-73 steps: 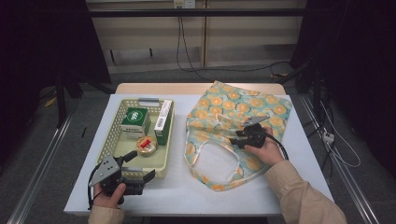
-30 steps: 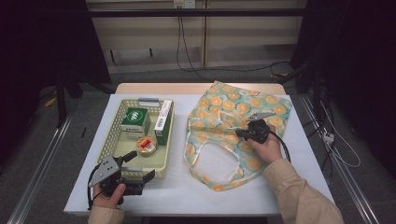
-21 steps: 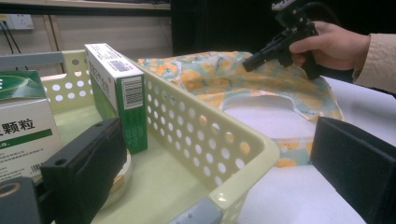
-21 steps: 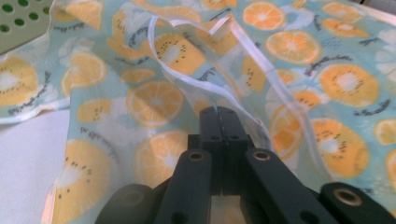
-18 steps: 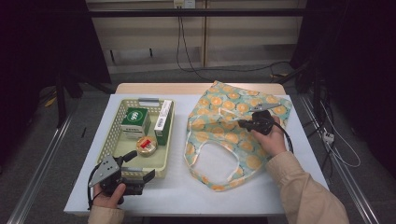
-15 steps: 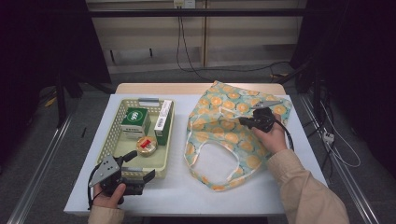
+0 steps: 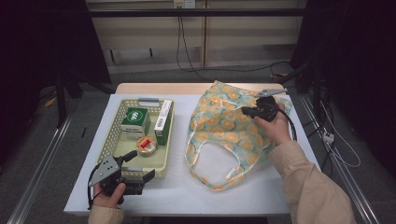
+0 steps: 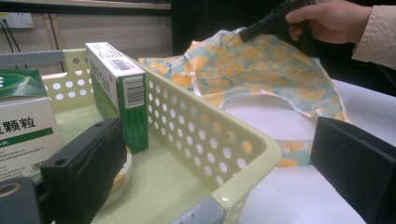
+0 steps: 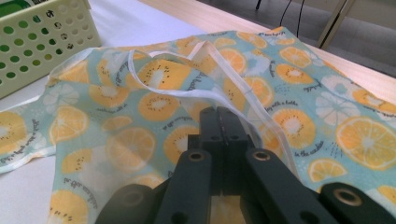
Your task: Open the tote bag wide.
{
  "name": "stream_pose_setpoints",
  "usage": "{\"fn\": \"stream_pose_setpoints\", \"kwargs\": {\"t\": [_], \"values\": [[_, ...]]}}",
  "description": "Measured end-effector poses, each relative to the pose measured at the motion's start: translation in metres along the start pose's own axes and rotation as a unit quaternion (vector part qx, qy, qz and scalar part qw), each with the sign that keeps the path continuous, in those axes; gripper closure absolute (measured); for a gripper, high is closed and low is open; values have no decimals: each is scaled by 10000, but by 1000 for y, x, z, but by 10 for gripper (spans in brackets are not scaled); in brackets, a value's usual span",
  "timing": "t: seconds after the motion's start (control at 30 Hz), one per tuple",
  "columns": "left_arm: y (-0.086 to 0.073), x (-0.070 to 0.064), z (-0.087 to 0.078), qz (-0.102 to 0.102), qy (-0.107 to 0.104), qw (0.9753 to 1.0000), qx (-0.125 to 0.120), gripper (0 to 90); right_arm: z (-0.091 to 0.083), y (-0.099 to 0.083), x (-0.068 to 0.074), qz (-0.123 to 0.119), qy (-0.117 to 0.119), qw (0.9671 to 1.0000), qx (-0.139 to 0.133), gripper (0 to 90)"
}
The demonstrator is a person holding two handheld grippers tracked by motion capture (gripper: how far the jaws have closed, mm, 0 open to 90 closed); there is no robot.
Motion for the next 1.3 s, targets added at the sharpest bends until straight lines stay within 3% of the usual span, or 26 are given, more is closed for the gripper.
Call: {"fn": "stream_pose_setpoints", "kwargs": {"t": [0.63, 0.9, 1.3], "values": [[1, -1, 0, 21, -5, 10000, 1, 34, -16, 34, 3, -181, -173, 9995, -200, 900], [1, -1, 1, -8, 7, 10000, 5, 34, -22, 42, -4, -54, -240, 9991, -345, 900], [6, -6, 6, 39, -62, 10000, 1, 34, -27, 47, 0, -42, -160, 9991, -393, 900]]}}
Point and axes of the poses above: each handheld gripper's, and its own axes: z roughly forward along the jaws, y roughly out of its top, x roughly to its left, the point moved 5 cm from there along z, roughly forward along the jaws, and after that the axes turned 5 degrees about y, right-handed, at the moved point
